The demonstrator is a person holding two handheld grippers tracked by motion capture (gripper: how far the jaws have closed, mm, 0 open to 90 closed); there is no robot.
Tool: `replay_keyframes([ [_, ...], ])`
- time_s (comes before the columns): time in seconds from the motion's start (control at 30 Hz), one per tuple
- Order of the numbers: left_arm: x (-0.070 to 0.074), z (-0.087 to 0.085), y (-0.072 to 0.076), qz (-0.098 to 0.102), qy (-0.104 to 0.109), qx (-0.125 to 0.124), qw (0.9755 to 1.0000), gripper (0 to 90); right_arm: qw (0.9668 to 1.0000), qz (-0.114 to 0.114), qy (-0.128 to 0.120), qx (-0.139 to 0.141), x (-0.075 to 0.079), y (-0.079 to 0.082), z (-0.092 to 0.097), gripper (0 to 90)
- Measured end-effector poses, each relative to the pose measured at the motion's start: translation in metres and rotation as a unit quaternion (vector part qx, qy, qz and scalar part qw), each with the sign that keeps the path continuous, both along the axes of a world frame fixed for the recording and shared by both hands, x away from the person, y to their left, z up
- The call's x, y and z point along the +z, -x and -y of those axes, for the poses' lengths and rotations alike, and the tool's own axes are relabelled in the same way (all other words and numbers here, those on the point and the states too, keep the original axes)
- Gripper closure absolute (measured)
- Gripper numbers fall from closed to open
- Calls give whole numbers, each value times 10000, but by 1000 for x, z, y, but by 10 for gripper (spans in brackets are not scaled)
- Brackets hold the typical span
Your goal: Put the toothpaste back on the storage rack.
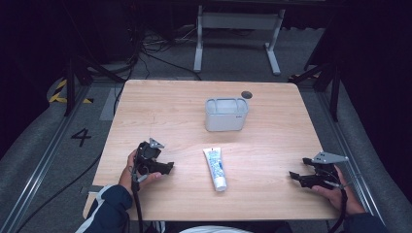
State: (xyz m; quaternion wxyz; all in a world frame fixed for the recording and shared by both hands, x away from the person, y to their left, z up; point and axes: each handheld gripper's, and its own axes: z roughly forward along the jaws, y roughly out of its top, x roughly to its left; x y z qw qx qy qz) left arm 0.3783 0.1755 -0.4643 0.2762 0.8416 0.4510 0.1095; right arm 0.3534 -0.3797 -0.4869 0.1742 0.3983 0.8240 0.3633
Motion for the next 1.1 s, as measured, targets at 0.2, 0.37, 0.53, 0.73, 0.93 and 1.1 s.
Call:
replay_keyframes([
  [0.2, 8, 29, 9, 72, 153, -376, 9992, 193, 10000, -8, -4, 3, 0, 0, 0, 153],
  [0.37, 13, 48, 12, 51, 283, -487, 9984, 202, 10000, -12, -5, 12, 0, 0, 0, 153],
  [0.53, 24, 72, 13, 107, 401, -611, 9973, 198, 10000, -12, -3, 12, 0, 0, 0, 153],
  [0.73, 33, 89, 8, 70, 638, -676, 9956, 210, 10000, -15, -6, 17, 0, 0, 0, 153],
  [0.93, 37, 105, 2, -156, 743, -510, 9958, 213, 10000, -10, -6, 32, 0, 0, 0, 156],
  [1.1, 37, 115, -3, -366, 697, -325, 9964, 223, 10000, -10, -5, 38, 0, 0, 0, 156],
])
